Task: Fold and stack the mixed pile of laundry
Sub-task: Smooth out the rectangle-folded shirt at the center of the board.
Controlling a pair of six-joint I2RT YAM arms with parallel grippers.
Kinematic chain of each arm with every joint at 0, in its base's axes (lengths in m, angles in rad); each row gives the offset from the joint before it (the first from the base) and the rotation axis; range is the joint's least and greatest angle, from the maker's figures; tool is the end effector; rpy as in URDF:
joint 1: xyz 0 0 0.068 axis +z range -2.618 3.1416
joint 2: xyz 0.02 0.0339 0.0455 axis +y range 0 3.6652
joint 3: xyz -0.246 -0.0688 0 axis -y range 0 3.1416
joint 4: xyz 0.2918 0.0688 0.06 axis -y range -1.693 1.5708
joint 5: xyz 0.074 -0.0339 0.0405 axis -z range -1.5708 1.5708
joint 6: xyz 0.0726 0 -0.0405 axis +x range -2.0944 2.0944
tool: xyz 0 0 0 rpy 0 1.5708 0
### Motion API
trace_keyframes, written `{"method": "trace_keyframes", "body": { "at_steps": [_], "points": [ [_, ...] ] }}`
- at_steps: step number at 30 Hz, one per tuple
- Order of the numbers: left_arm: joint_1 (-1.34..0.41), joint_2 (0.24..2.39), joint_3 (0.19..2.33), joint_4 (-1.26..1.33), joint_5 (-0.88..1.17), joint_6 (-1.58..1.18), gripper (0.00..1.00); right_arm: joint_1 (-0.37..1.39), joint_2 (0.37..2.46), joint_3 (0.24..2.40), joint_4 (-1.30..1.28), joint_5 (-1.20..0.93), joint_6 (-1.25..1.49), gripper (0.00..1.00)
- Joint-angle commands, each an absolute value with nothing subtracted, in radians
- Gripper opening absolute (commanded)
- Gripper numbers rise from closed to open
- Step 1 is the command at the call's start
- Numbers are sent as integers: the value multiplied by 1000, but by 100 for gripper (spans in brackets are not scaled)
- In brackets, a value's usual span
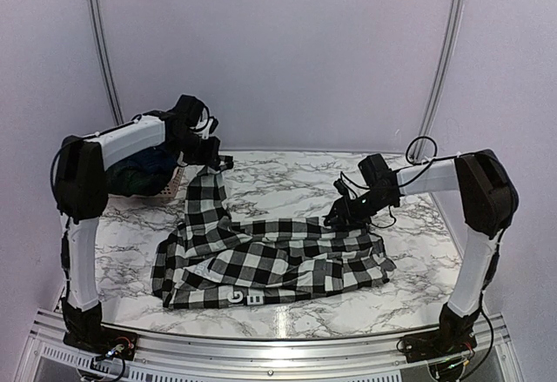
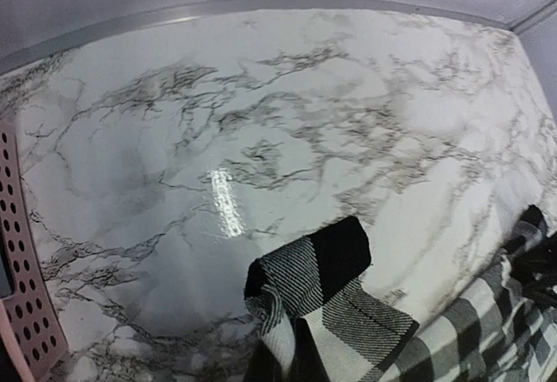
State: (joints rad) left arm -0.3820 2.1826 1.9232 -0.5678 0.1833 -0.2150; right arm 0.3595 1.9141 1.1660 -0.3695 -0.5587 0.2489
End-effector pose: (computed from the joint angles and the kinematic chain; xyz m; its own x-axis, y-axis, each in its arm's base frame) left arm 0.5120 -0.2200 0.1910 -0.7699 0.0832 -0.6327 0.3242 0.9050 -0.2755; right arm 0.3767 0.1827 0.0688 -0.9426 -0.1311 -0.3069 -0.2924 0.7681 0.5697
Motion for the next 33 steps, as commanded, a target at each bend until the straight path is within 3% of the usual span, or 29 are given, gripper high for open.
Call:
{"method": "trace_keyframes", "body": {
  "at_steps": [1, 8, 16, 27, 33],
  "points": [
    [-447, 1914, 1782, -543, 286, -114, 0, 351, 1778, 1234, -424, -597, 130, 59],
    [-612, 1591, 1503, -499, 329, -55, 0, 443, 1565, 1259, -387, -646, -23, 73],
    [-711, 1402, 1298, -382, 548, -168, 5, 702, 1272, 1103, -214, -469, -271, 84],
    [-798, 1399, 1258, -337, 739, -307, 5, 1095, 1232, 1098, -238, -84, -549, 76],
    [-818, 1434, 1256, -327, 801, -325, 5, 1188, 1275, 1121, -235, 76, -614, 70]
  ]
}}
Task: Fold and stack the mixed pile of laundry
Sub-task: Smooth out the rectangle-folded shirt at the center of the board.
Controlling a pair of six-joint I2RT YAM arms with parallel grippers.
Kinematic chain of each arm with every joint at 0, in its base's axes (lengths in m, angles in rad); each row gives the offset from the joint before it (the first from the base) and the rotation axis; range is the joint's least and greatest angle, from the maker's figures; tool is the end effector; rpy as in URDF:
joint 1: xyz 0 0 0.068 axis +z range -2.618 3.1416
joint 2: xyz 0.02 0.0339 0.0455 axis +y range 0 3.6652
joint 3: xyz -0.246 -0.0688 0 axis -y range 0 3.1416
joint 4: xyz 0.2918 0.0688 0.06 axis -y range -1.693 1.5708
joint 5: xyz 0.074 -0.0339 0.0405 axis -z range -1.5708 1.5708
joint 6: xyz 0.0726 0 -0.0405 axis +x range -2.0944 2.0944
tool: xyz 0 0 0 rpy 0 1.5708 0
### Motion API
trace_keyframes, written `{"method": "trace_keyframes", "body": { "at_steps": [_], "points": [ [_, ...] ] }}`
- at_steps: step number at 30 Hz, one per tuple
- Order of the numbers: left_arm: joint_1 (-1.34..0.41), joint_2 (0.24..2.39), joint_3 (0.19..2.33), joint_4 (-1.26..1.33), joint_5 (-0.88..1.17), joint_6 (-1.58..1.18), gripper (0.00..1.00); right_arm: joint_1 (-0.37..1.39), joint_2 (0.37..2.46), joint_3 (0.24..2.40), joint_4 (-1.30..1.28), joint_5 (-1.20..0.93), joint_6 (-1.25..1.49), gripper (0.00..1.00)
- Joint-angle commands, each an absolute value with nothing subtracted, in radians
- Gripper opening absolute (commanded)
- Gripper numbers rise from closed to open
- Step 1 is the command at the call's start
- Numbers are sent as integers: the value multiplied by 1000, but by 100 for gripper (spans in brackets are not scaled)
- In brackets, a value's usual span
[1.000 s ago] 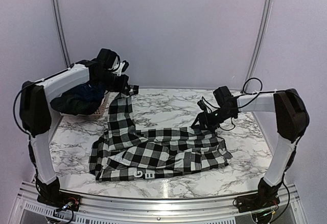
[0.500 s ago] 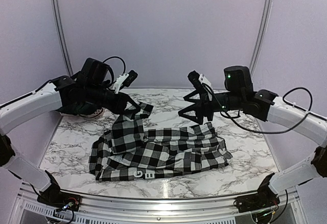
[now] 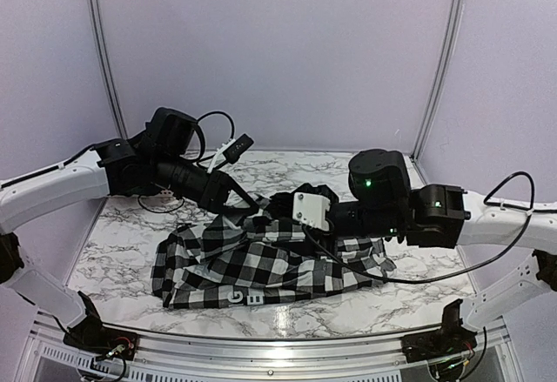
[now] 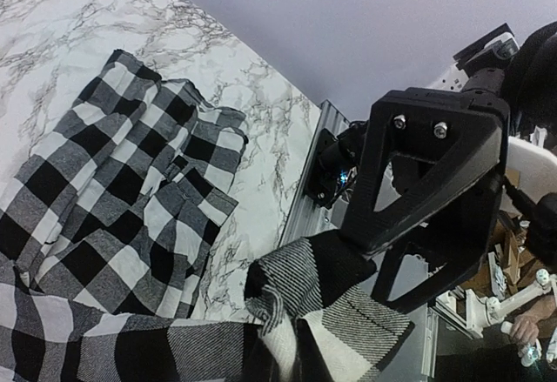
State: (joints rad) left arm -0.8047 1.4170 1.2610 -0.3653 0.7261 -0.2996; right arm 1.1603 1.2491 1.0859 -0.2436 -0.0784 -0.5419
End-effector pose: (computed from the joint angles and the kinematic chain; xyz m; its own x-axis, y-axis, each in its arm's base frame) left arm 0.2365 -0.3153 0.3066 -0.6068 0.3123 -0.7310 0.7944 0.2048 -0.5719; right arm 0.1442 0.3455 0.3008 0.3510 -0.4820 -0.8028 -0.8892 0.0972 -0.4471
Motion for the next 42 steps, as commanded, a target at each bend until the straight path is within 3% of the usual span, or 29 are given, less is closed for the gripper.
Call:
{"method": "trace_keyframes", "body": {
  "at_steps": [1, 10, 12, 15, 19, 23, 27, 31, 35, 42],
  "points": [
    [-823, 1438, 1257, -327, 805, -324, 6, 1193, 1278, 1122, -231, 86, -623, 70],
    [-838, 1466, 1256, -326, 822, -331, 6, 1225, 1304, 1134, -189, 156, -687, 63],
    [-838, 1463, 1253, -325, 820, -332, 6, 1230, 1305, 1136, -191, 145, -700, 57],
    [-838, 1461, 1251, -326, 812, -331, 6, 1253, 1310, 1143, -203, 146, -726, 39],
    [-838, 1458, 1250, -327, 777, -337, 15, 1290, 1323, 1172, -248, 139, -742, 0],
    [-833, 1410, 1242, -328, 671, -331, 34, 1322, 1319, 1207, -305, 116, -717, 0],
    [-799, 1298, 1200, -324, 436, -338, 95, 1339, 1300, 1246, -360, 50, -644, 0],
    [-765, 1187, 1118, -301, 153, -377, 99, 1349, 1304, 1298, -430, -27, -553, 0],
    [-738, 1154, 1017, -297, 16, -423, 99, 1351, 1295, 1297, -474, -114, -455, 0],
    [-737, 1319, 932, -340, 98, -429, 99, 1370, 1287, 1264, -531, -230, -368, 0]
  ]
}}
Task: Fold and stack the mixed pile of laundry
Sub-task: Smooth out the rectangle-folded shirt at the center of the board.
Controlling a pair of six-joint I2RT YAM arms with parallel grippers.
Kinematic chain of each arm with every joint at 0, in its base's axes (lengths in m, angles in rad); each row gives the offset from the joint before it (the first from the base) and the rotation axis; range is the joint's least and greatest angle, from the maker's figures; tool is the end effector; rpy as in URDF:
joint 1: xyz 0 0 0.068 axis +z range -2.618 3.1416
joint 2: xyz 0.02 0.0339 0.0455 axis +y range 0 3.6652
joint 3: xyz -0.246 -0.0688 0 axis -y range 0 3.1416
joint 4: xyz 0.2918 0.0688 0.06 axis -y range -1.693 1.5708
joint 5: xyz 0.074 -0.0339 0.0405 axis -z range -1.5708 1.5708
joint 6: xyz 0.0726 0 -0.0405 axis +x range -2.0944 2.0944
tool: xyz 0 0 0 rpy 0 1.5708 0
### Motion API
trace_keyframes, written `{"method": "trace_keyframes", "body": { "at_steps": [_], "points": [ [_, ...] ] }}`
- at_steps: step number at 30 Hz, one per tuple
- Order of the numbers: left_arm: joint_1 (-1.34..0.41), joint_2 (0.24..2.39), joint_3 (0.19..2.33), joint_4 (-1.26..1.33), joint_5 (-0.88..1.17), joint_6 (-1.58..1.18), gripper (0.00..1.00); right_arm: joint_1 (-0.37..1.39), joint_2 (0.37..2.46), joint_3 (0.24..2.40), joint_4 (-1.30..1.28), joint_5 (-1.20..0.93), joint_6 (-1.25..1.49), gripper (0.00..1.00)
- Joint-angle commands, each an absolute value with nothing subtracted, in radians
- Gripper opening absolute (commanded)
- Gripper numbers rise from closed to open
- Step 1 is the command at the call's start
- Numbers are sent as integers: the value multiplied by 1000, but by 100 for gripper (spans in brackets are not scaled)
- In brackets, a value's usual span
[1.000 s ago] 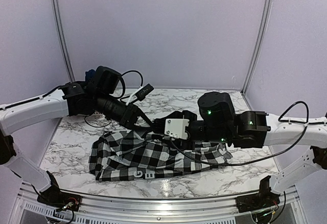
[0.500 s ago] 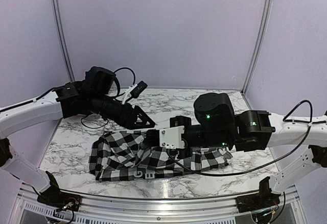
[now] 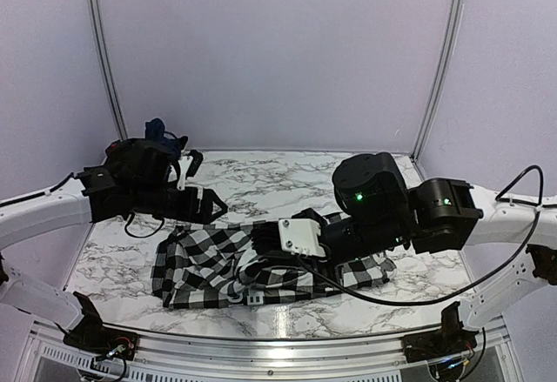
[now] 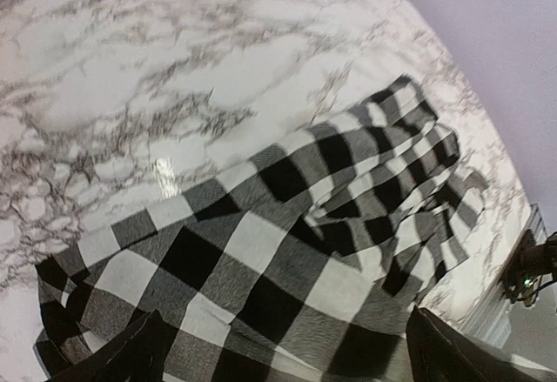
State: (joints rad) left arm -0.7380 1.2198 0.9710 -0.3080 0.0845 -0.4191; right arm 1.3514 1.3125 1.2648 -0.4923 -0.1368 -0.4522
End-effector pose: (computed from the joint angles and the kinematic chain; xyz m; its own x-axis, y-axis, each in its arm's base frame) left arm 0.2602 -0.2449 0.2535 -0.6515 0.0444 -0.7573 0.5017 0.7740 -0.3862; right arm 0.0723 0.3698 0.3223 0.3330 -0.4957 -0.8021 -0.9415 -0.1280 -0.3117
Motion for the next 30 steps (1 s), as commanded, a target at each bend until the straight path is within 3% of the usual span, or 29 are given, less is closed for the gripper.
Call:
{"method": "trace_keyframes", "body": {
  "at_steps": [1, 7, 16, 30],
  "points": [
    [-737, 1340, 923, -344, 112, -429, 99, 1369, 1290, 1267, -524, -234, -359, 0],
    [-729, 1362, 884, -349, 41, -477, 99, 1332, 1286, 1250, -438, -242, -230, 0],
    [-695, 1502, 959, -468, 29, -451, 99, 978, 1372, 1131, -260, -484, 73, 0],
    [-578, 1433, 1011, -468, -19, -511, 99, 556, 1519, 960, -150, -667, 317, 0]
  ]
}}
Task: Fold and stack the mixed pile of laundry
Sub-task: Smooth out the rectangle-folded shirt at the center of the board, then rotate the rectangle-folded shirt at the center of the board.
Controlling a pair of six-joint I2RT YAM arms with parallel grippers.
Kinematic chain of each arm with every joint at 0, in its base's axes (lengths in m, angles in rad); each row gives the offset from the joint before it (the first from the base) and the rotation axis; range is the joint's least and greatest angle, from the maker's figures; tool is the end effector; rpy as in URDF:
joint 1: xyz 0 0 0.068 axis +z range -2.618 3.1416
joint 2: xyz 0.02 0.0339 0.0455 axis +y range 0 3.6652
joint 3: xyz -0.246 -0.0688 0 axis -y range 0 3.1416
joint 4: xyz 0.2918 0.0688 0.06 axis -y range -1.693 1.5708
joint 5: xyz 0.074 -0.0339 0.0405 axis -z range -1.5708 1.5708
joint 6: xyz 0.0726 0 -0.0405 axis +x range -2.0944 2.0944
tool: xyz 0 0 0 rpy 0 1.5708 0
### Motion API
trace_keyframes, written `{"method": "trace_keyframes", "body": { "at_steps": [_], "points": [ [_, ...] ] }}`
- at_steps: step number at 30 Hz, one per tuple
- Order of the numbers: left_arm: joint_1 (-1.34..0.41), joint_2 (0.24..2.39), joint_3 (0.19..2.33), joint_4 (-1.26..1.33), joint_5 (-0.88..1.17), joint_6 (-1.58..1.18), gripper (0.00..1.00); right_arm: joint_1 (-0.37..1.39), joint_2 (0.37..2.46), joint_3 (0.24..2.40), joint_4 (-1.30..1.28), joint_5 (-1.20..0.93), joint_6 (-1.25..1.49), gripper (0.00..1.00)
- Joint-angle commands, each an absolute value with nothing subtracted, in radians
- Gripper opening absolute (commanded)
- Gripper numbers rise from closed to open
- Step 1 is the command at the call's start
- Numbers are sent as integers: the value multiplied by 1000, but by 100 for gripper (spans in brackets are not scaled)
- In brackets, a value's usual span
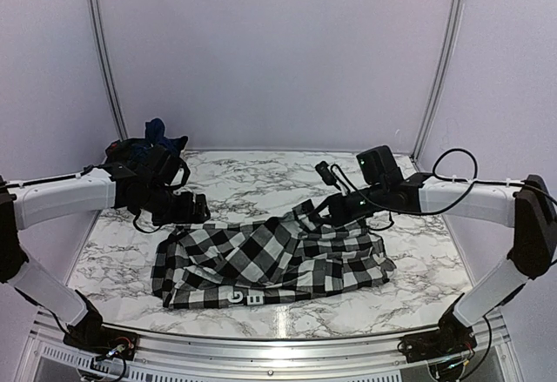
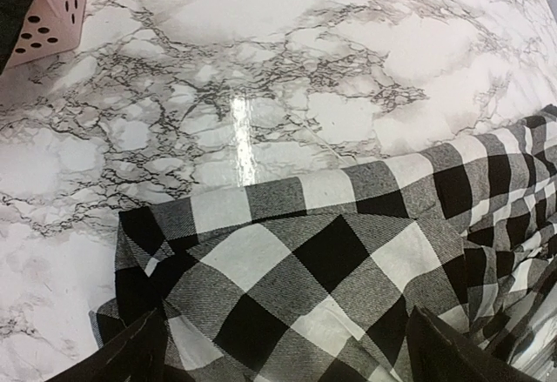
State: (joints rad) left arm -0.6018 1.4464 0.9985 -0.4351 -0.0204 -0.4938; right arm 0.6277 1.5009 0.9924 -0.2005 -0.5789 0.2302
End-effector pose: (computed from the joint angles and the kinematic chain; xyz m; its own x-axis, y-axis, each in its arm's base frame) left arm 0.3071 -0.2091 0.1721 -0.8240 -0.0089 -0.5665 0.1871 0.9395 -0.2870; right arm 0.2917 0.2607 0.1815 -0.7019 -0.2733 -0.6577 -0.6856 0.5094 0.5200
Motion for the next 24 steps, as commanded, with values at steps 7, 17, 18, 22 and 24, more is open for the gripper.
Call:
{"method": "trace_keyframes", "body": {
  "at_steps": [7, 17, 18, 22, 24],
  "points": [
    [-569, 1454, 1012, -467, -11, -492, 99, 434, 1531, 825, -142, -691, 372, 0],
    [-606, 1417, 942, -447, 34, -506, 99, 351, 1586, 771, -127, -655, 412, 0],
    [-622, 1408, 941, -447, 37, -502, 99, 349, 1597, 787, -147, -655, 402, 4],
    [-739, 1367, 912, -483, 7, -559, 99, 314, 1565, 917, -324, -547, 297, 45],
    [-792, 1342, 898, -495, 5, -611, 99, 307, 1516, 975, -377, -480, 248, 58]
  ]
}}
